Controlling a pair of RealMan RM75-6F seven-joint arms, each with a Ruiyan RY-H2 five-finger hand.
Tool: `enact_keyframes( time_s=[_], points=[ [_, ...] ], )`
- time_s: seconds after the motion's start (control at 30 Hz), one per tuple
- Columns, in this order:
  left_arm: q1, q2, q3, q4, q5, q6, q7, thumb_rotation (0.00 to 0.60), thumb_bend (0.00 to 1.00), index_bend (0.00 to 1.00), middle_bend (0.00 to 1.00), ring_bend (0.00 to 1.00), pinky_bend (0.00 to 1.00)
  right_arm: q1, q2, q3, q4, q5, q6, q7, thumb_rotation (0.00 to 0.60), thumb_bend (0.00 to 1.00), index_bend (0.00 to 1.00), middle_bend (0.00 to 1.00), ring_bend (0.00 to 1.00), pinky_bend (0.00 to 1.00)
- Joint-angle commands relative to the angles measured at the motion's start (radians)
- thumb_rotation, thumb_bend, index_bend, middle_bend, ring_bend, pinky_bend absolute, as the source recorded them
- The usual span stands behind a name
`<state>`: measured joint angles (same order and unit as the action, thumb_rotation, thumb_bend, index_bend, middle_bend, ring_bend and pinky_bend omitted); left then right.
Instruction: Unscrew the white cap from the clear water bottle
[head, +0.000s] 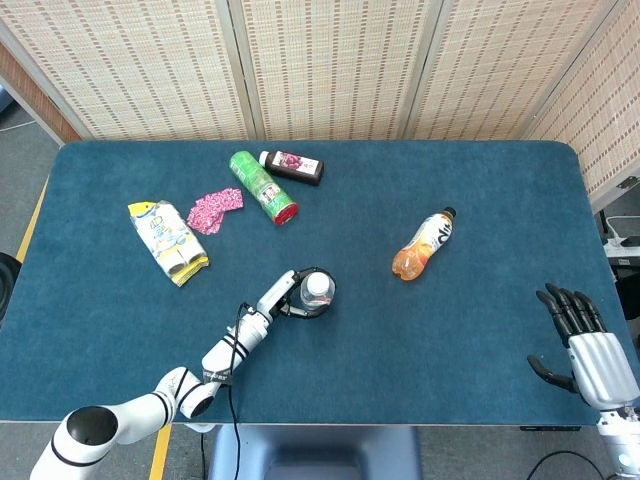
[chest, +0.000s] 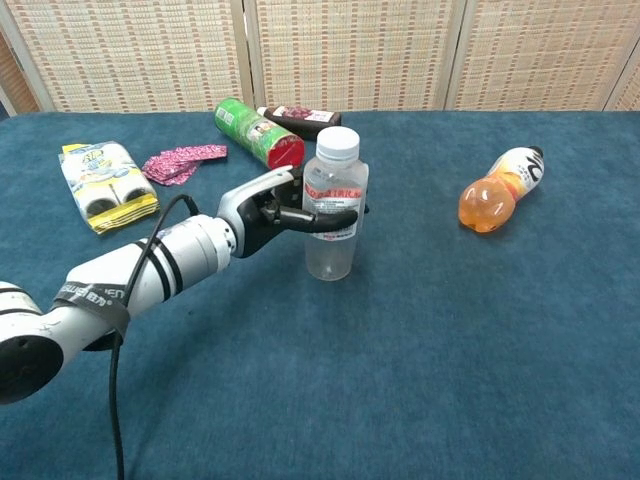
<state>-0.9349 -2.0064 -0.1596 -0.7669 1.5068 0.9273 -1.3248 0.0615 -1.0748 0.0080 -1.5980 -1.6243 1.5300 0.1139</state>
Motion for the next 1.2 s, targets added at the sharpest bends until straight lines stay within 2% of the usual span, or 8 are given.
enact_keyframes(
  time_s=[0.03,0.23,0.4,0.57,0.7,0.9,1.03,1.2],
  points=[
    [0.004,-0.003,-0.004,0.000,-0.006,0.007,0.004,0.600,0.37,0.47,0.52,0.28,0.19,0.000,-0.001,0.000,0.000,-0.001,0.000,0.000,0.600,0.16,0.00,0.00,0.00,0.00],
    [0.044,-0.006,-0.017,-0.047,-0.031,0.058,0.005,0.600,0.45,0.53,0.60,0.36,0.27,0.017,-0.021,0.000,0.013,-0.025,-0.008,0.016,0.600,0.16,0.00,0.00,0.00,0.00],
    [0.081,0.029,-0.022,-0.172,-0.047,0.086,0.028,0.600,0.51,0.54,0.61,0.36,0.31,0.097,-0.055,-0.004,0.023,-0.086,-0.085,0.141,0.600,0.16,0.00,0.00,0.00,0.00],
    [0.108,0.099,-0.036,-0.360,-0.070,0.084,0.062,0.600,0.58,0.55,0.64,0.38,0.33,0.204,-0.056,0.007,-0.010,-0.137,-0.185,0.201,0.600,0.31,0.01,0.00,0.00,0.00],
    [0.123,0.134,-0.050,-0.452,-0.089,0.090,0.128,0.600,0.63,0.59,0.67,0.39,0.34,0.288,-0.038,0.031,-0.065,-0.113,-0.302,0.183,0.600,0.33,0.03,0.00,0.00,0.00],
    [0.135,0.141,-0.068,-0.512,-0.140,0.068,0.234,0.600,0.67,0.67,0.77,0.45,0.37,0.415,-0.002,0.132,-0.176,-0.026,-0.434,0.082,0.600,0.33,0.16,0.00,0.00,0.00],
    [0.134,0.125,-0.074,-0.505,-0.147,0.067,0.300,0.600,0.68,0.68,0.78,0.45,0.38,0.478,0.033,0.198,-0.259,0.052,-0.495,-0.030,0.600,0.33,0.24,0.00,0.00,0.00],
    [0.135,0.093,-0.076,-0.474,-0.141,0.085,0.378,0.600,0.68,0.69,0.79,0.46,0.39,0.572,0.068,0.263,-0.331,0.198,-0.613,-0.169,0.600,0.33,0.27,0.00,0.00,0.00]
  ],
)
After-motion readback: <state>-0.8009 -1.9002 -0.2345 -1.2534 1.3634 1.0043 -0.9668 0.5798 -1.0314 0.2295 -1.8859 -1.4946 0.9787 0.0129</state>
